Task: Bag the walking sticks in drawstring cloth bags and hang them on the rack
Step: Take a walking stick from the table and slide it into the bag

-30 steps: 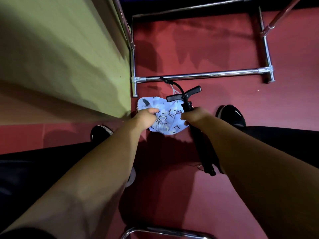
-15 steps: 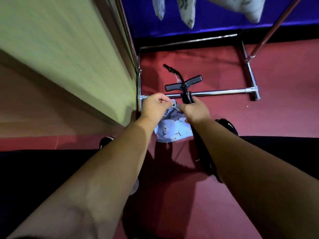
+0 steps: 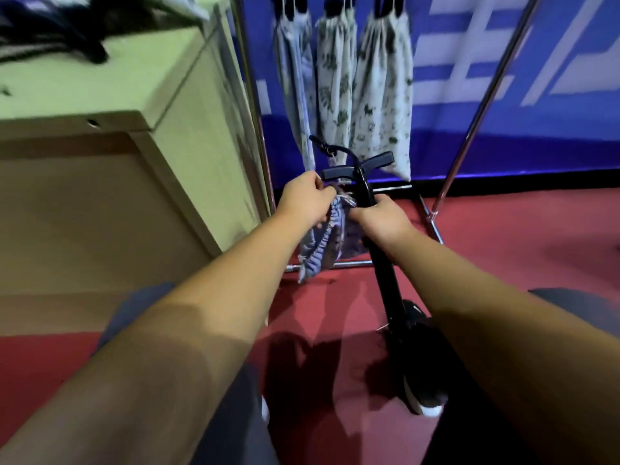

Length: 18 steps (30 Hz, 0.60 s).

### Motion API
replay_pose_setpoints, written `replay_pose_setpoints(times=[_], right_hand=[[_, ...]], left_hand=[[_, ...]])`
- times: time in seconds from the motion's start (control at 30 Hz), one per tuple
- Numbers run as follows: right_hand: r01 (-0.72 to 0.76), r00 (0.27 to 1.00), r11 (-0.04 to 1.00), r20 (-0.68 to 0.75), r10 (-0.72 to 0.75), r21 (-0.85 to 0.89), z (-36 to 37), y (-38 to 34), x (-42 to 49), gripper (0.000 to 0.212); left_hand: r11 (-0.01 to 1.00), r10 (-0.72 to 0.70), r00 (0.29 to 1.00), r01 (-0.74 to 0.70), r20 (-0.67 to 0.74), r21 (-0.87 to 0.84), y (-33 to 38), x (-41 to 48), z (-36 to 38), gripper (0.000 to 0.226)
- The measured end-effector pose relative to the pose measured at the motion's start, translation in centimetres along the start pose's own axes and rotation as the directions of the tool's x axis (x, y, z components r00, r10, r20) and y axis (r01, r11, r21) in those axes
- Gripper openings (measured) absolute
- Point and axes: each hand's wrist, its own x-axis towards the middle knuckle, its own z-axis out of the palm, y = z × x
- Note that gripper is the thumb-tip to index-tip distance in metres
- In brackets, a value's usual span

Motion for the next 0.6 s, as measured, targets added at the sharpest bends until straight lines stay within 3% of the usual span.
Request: replay_pose_setpoints(times=[0.07,0.17,0.27,0.37,0.47,0.6], right_hand=[[0.027,0.998,0.999,0.054,-0.029,0.033,-0.6,-1.2,-0.9,0.025],[0.051,0.994,0.983,0.087,-0.067,0.175,-0.7,-3.0,-3.1,0.005],[0.057,0.988,0.964,0.123,-0.092,0.261,0.1,-2.8,-4.1,0.011],[0.036,0.993,0.979,0.104,-0.057,0.198,1.8,-2.6,-3.3,0.005],[0.058,0.996,0.995,0.058,-0.063,0.078,3.0,-2.6,-2.0,0.030],[0.063,0.998,0.998,0.024,-0.064,0.024,3.1,-3.1,-0.8,0.019]], left_hand=[[0.995,0.051,0.996,-0.044,-0.076,0.095,1.4,-0.7,-1.4,0.018],[0.995,0.064,0.986,-0.051,-0.155,0.084,2.7,-1.9,-2.7,0.015],[1.000,0.009,0.987,-0.005,-0.161,0.025,2.3,-2.5,-2.9,0.012],[0.991,-0.092,0.987,0.078,-0.132,-0.107,1.0,-2.3,-2.9,0.018],[0.997,-0.065,0.990,0.060,-0.122,-0.041,-1.1,-2.0,-2.9,0.019],[1.000,0.005,1.000,-0.006,-0.023,-0.023,-3.3,-1.2,-3.7,0.019]])
